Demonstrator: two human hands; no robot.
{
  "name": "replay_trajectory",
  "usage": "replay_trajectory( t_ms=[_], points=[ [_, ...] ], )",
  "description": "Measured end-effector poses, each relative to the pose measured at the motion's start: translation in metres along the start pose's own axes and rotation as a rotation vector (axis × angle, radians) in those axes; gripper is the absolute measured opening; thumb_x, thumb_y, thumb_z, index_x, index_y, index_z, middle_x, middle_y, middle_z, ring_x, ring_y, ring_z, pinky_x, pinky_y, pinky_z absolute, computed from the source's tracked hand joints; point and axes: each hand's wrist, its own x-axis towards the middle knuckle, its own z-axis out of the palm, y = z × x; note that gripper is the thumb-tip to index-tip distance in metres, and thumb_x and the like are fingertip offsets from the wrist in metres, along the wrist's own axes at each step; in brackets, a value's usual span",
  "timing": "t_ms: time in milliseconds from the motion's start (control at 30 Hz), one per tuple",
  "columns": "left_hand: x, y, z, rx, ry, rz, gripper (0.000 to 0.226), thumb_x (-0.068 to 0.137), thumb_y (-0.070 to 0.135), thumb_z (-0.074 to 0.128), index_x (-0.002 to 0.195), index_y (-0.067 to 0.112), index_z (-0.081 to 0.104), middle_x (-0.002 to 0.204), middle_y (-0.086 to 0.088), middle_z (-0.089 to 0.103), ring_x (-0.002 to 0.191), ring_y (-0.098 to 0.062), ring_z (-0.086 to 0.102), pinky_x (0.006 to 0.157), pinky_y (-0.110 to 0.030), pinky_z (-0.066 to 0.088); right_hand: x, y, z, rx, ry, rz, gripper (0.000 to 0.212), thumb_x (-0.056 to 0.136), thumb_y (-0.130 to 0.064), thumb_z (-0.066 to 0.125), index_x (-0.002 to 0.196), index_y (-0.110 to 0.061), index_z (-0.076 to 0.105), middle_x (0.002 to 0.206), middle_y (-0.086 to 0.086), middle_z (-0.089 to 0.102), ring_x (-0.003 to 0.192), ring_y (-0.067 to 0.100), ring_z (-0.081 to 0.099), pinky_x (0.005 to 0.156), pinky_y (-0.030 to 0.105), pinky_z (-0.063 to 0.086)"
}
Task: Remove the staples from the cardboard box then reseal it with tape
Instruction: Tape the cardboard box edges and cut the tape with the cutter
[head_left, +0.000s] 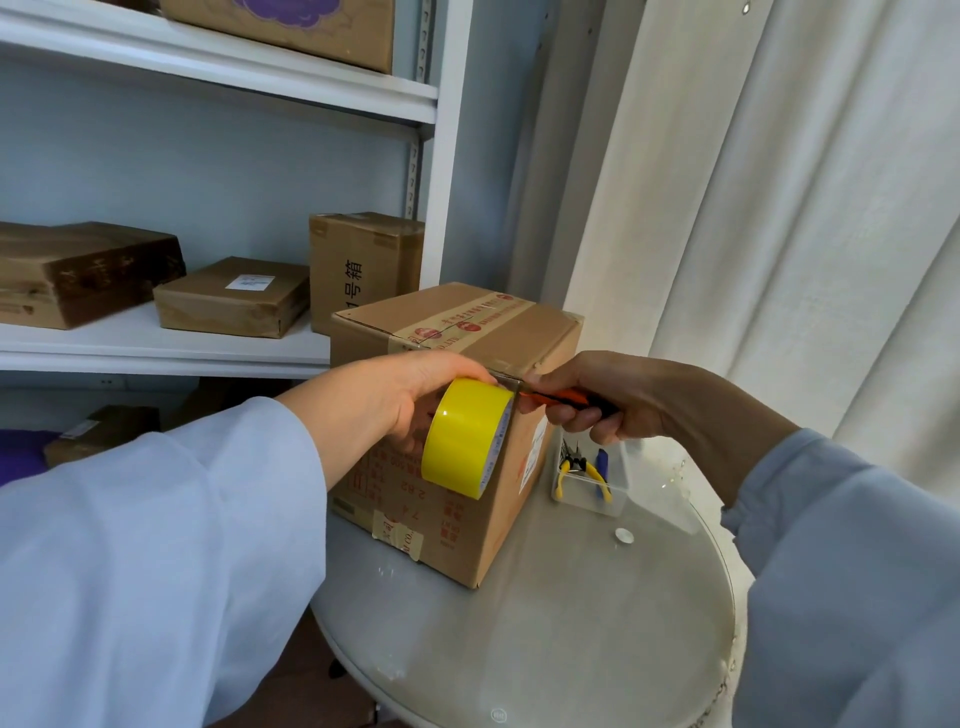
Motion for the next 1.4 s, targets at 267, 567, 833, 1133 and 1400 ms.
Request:
replay_trajectory(
  t_ms=[267,567,833,1133,1400],
  points=[
    [0.003,0.002,-0.005,0.021,0.002,0.003,0.019,0.082,0.033,0.067,0.083,0.016,0.059,0.076,-0.009,0.064,0.086,-0.028,0.059,0.106,-0.042,0.038,-0.008,-0.018,0.013,-0.255,0.510,-0.325,0.023,0.088,-0.034,0.065,0.089,-0.013,0.058,0.067,-0.001,0.043,0.052,0.008,0.034,0.038,0.014,0.027],
    [0.002,0.006,-0.014,0.136,0.023,0.067,0.035,0.084,0.026,0.063,0.116,0.011,0.060,0.089,-0.012,0.064,0.070,-0.025,0.059,0.063,-0.029,0.048,0.018,-0.007,0.026,-0.242,0.361,-0.325,0.029,0.090,-0.036,0.063,0.101,-0.011,0.054,0.071,0.003,0.043,0.055,0.011,0.035,0.042,0.020,0.029],
    [-0.017,0.008,-0.040,0.301,0.168,0.213,0.040,0.079,0.026,0.070,0.117,0.016,0.064,0.108,-0.006,0.064,0.084,-0.018,0.056,0.060,-0.026,0.039,0.017,-0.015,0.018,-0.326,0.286,-0.301,0.021,0.091,-0.034,0.063,0.091,-0.015,0.053,0.070,0.002,0.044,0.055,0.010,0.036,0.041,0.018,0.031],
    [-0.021,-0.003,-0.064,0.637,0.308,0.431,0.006,0.062,0.036,0.065,0.064,0.037,0.071,0.155,0.006,0.024,0.142,-0.022,0.017,0.114,-0.039,0.014,0.035,0.001,0.013,-0.263,0.404,-0.532,0.012,0.094,-0.019,0.059,0.098,-0.008,0.058,0.079,0.000,0.052,0.071,0.010,0.051,0.058,0.011,0.043],
    [-0.019,-0.014,-0.057,0.706,0.322,0.455,0.011,0.055,0.038,0.060,0.057,0.046,0.068,0.149,0.015,0.033,0.141,-0.017,0.023,0.114,-0.050,0.008,0.061,0.010,0.021,-0.194,0.710,-0.512,0.041,0.071,-0.050,0.077,0.087,-0.020,0.055,0.090,-0.005,0.060,0.087,0.015,0.059,0.079,0.036,0.054]
  ],
)
